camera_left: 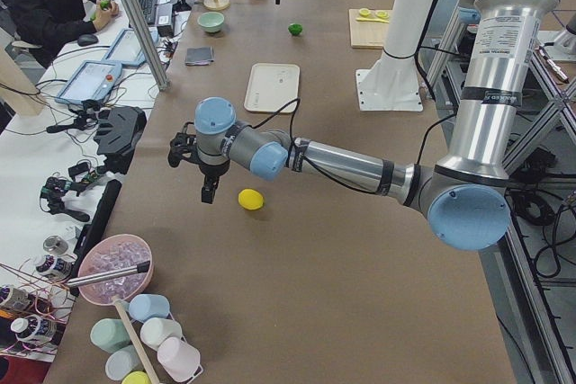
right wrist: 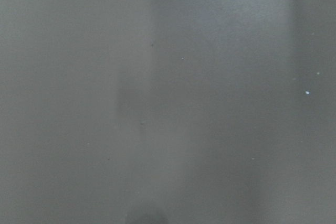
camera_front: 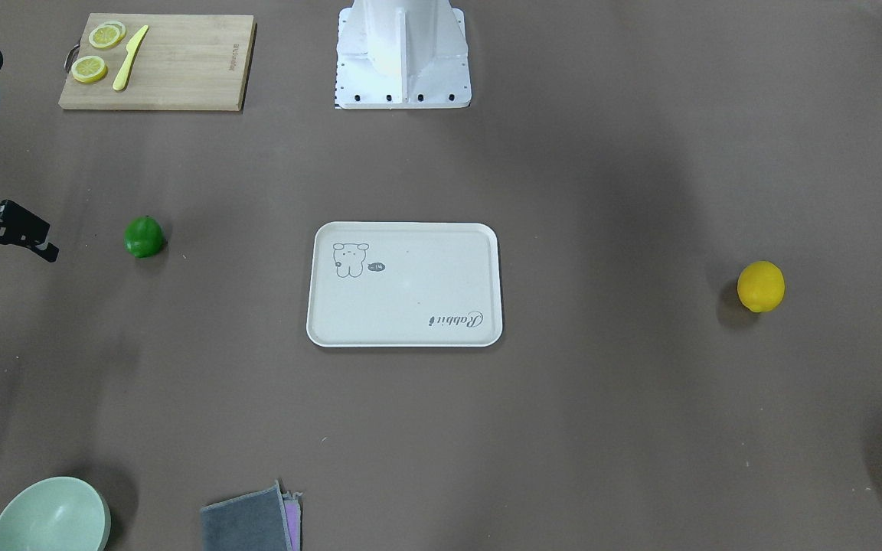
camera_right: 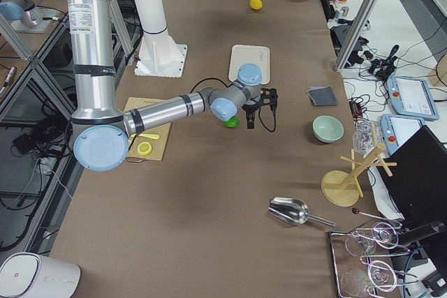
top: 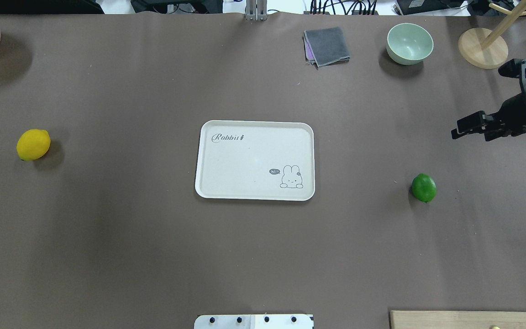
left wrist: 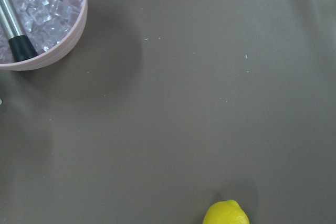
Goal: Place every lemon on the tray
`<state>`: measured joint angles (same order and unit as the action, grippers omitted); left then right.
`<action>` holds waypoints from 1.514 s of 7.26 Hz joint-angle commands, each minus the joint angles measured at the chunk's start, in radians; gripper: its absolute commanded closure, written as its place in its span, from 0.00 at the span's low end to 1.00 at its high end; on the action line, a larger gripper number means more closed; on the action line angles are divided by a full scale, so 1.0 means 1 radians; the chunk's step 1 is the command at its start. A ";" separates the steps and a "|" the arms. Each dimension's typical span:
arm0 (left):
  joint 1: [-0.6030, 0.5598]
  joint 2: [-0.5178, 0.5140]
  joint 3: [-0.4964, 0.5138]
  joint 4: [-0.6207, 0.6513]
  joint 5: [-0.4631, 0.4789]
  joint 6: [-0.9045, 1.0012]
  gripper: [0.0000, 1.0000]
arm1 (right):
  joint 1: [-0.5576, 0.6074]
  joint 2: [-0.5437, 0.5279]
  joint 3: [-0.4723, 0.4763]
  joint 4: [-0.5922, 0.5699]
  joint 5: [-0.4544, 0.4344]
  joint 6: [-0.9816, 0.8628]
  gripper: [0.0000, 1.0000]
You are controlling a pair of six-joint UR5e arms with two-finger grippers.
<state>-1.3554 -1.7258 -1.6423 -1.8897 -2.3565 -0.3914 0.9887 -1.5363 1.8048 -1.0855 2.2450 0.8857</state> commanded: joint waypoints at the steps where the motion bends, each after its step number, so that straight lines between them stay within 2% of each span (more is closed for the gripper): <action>1: 0.067 -0.005 0.015 -0.057 0.009 0.006 0.02 | -0.074 0.002 0.014 0.001 -0.060 0.048 0.00; 3: 0.094 -0.005 0.030 -0.089 0.040 0.003 0.02 | -0.149 0.001 0.010 0.001 -0.143 0.053 0.00; 7: 0.107 -0.029 0.071 -0.094 0.040 0.015 0.02 | -0.268 -0.008 0.001 -0.005 -0.200 0.070 0.00; 9: 0.111 -0.058 0.172 -0.205 0.040 0.014 0.02 | -0.269 -0.010 -0.004 -0.008 -0.200 0.070 0.03; 10: 0.113 -0.081 0.215 -0.233 0.040 0.014 0.02 | -0.268 -0.010 -0.005 -0.008 -0.199 0.070 0.41; 11: 0.113 -0.083 0.219 -0.233 0.040 0.016 0.03 | -0.266 -0.008 -0.002 -0.010 -0.190 0.068 0.98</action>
<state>-1.2436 -1.7963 -1.4502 -2.1041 -2.3163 -0.3769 0.7214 -1.5459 1.8011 -1.0938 2.0482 0.9552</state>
